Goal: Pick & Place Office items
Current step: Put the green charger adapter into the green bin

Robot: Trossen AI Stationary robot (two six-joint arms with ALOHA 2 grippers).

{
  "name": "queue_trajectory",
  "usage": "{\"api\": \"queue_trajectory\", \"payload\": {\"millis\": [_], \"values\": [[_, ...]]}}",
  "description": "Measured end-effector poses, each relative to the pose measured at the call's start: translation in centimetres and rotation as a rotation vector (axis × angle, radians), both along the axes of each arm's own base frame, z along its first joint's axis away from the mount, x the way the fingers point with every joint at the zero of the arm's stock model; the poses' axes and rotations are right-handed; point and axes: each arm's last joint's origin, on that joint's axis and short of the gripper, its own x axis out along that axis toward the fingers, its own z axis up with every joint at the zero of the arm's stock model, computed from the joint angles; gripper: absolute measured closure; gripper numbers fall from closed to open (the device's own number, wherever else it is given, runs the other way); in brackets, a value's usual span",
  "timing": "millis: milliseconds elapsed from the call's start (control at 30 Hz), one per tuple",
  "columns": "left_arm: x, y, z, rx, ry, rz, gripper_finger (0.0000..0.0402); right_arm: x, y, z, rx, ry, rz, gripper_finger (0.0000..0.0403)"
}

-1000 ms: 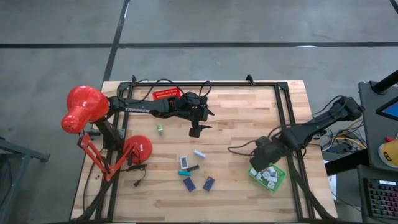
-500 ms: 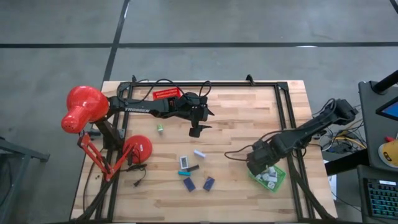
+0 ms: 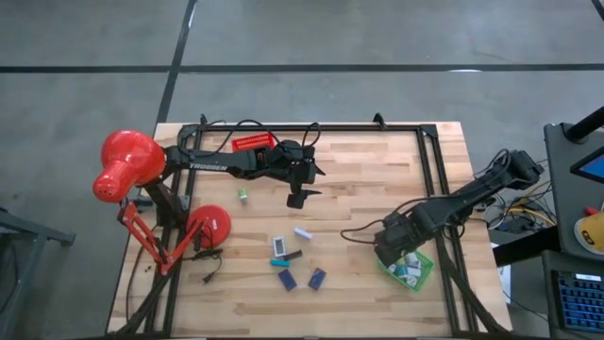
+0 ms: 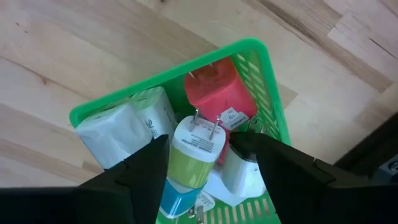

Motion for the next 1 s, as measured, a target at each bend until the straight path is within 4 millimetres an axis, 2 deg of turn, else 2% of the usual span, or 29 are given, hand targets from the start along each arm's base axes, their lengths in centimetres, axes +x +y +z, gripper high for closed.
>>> {"api": "queue_trajectory", "payload": {"millis": [333, 567, 633, 800, 1000], "values": [[0.0, 0.0, 0.0, -0.029, 0.001, 0.023, 0.0122, -0.3, 0.0, 0.5, 0.043, -0.042, 0.141, 0.016], [-0.3, 0.1, 0.6, -0.004, -0.006, 0.057, 0.0122, -0.9, -0.4, 3.0, 0.05, -0.173, 0.163, 0.0168], [-0.7, 0.2, 1.0, 0.028, 0.031, 0.108, 0.0122, -0.9, -0.8, 3.9, -0.036, -0.258, 0.173, 0.0166], [-3.3, 0.1, 2.2, 0.108, 0.214, 0.231, 0.0122, -1.2, -2.2, 5.9, -0.407, -0.487, 0.224, 0.0161], [-6.9, -0.7, 3.3, 0.075, 0.355, 0.247, 0.0122, -1.0, -3.0, 6.8, -0.743, -0.623, 0.35, 0.0165]]}}
